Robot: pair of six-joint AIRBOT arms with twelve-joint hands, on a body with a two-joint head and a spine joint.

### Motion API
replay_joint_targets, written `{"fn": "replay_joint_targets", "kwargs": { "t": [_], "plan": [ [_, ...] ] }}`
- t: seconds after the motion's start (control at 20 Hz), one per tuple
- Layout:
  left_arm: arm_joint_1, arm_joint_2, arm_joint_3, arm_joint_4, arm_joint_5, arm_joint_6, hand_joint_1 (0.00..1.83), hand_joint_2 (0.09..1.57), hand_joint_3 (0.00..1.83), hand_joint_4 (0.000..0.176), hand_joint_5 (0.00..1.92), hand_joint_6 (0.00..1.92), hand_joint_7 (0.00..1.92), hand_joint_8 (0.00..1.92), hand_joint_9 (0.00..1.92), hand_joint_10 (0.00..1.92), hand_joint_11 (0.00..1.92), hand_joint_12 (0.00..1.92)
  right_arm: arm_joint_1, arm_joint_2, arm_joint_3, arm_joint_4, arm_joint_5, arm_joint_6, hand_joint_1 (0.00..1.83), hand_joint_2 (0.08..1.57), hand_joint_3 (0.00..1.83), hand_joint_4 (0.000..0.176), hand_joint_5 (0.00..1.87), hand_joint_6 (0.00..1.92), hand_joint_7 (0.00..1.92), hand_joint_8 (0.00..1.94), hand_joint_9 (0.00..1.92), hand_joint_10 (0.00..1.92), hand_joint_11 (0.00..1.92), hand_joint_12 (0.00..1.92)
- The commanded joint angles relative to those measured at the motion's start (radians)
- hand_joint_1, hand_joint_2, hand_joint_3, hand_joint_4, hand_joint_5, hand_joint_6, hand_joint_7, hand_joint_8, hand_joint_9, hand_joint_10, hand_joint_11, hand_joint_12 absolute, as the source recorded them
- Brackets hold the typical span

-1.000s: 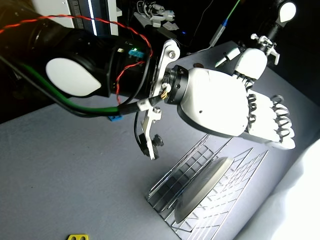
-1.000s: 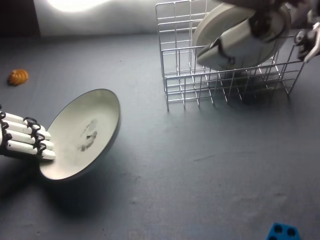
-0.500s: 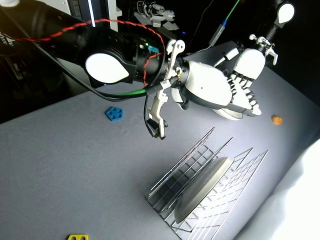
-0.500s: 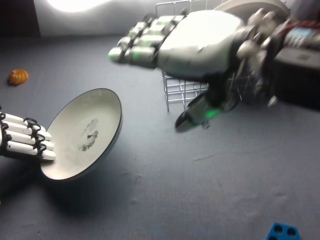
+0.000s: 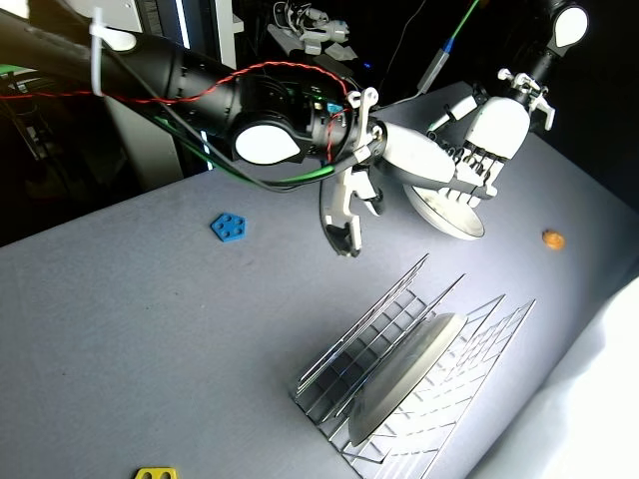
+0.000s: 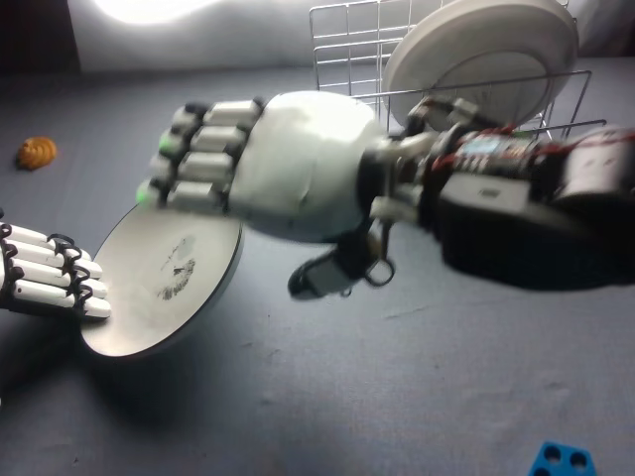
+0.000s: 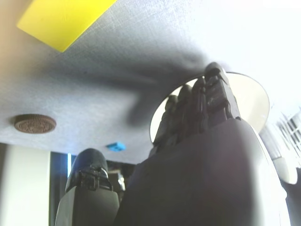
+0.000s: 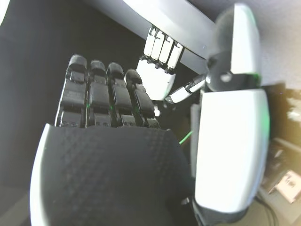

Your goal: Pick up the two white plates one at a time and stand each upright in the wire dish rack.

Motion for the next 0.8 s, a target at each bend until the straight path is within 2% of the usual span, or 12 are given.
{"fn": "replay_joint_targets", "kwargs": {
  "t": [0.0, 0.05, 0.25, 0.4, 0.75],
  "plan": [
    [0.002, -0.007, -0.001, -0.012, -0.016, 0.0, 0.0, 1.13, 0.0, 0.0, 0.0, 0.0, 0.0, 0.0, 0.0, 0.0, 0.0, 0.0, 0.003, -0.008, 0.007, -0.006, 0.115, -0.014, 1.01, 0.86, 0.0, 0.0, 0.0, 0.0, 0.0, 0.0, 0.0, 0.0, 0.0, 0.0],
    [0.002, -0.007, -0.001, -0.012, -0.016, 0.0, 0.0, 1.13, 0.0, 0.0, 0.0, 0.0, 0.0, 0.0, 0.0, 0.0, 0.0, 0.0, -0.006, -0.034, 0.027, -0.006, 0.116, -0.019, 1.08, 0.88, 0.01, 0.0, 0.02, 0.01, 0.0, 0.0, 0.0, 0.0, 0.0, 0.0],
    [0.0, -0.008, -0.001, -0.012, -0.016, 0.0, 0.0, 1.14, 0.0, 0.0, 0.0, 0.0, 0.0, 0.0, 0.0, 0.0, 0.0, 0.0, -0.036, -0.099, 0.085, -0.004, 0.145, -0.065, 1.07, 0.92, 0.02, 0.0, 0.01, 0.0, 0.0, 0.0, 0.0, 0.0, 0.0, 0.0],
    [-0.001, -0.011, 0.001, -0.012, -0.016, 0.0, 0.0, 1.14, 0.0, 0.0, 0.01, 0.0, 0.0, 0.0, 0.0, 0.0, 0.0, 0.0, -0.04, -0.148, 0.142, 0.065, 0.149, -0.064, 1.14, 0.93, 0.02, 0.0, 0.04, 0.01, 0.0, 0.0, 0.0, 0.0, 0.0, 0.0],
    [-0.006, -0.017, 0.005, -0.01, -0.016, 0.0, 0.0, 1.13, 0.0, 0.0, 0.02, 0.01, 0.0, 0.0, 0.0, 0.0, 0.0, 0.0, -0.059, -0.225, 0.232, 0.066, 0.171, -0.065, 1.12, 0.98, 0.02, 0.0, 0.03, 0.01, 0.0, 0.0, 0.0, 0.0, 0.02, 0.01]
  ]
}}
